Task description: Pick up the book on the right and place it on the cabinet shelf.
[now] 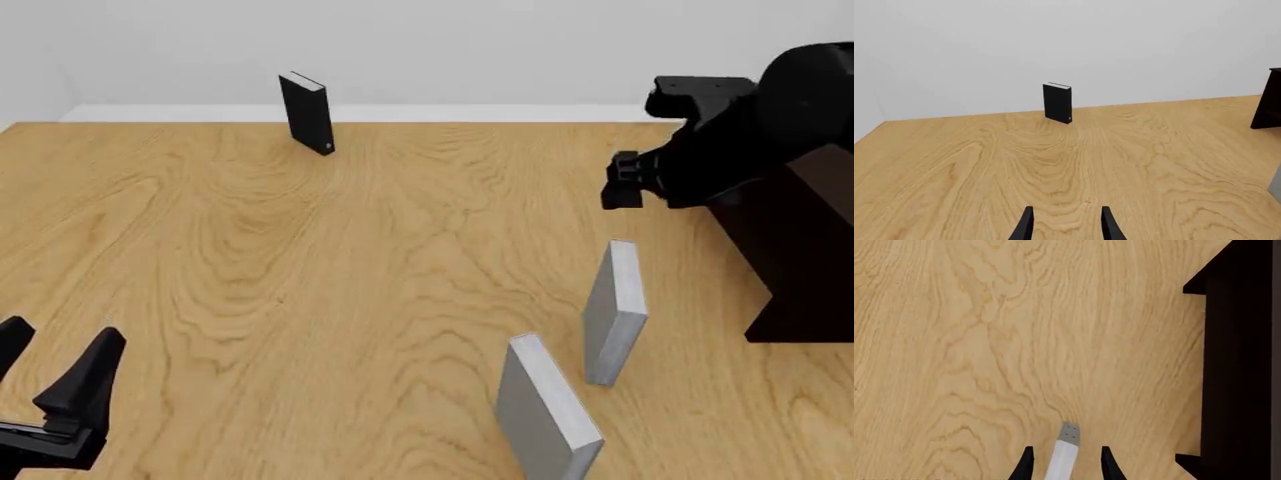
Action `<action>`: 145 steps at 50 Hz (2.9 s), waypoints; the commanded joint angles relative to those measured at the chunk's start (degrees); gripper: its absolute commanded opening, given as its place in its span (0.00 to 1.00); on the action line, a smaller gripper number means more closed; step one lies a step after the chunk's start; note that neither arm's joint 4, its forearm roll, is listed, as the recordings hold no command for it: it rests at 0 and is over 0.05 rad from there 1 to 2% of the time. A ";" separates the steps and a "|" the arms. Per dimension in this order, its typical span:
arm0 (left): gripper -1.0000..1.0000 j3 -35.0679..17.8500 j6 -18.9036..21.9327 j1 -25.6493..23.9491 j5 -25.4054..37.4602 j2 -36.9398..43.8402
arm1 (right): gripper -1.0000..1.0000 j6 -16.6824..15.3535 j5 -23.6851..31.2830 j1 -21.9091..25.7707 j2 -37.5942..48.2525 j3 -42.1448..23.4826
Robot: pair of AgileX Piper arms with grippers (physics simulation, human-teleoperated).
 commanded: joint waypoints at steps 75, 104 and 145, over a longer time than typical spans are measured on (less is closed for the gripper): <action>1.00 0.04 1.24 -0.28 1.42 0.30 | 0.00 -1.91 -11.35 -0.20 4.24 9.96; 1.00 0.03 1.18 -0.59 -0.53 1.38 | 0.00 -13.91 -2.41 1.89 -2.82 -12.35; 1.00 0.00 2.22 -1.11 1.46 -0.95 | 0.00 -43.64 -19.95 5.06 -18.09 3.38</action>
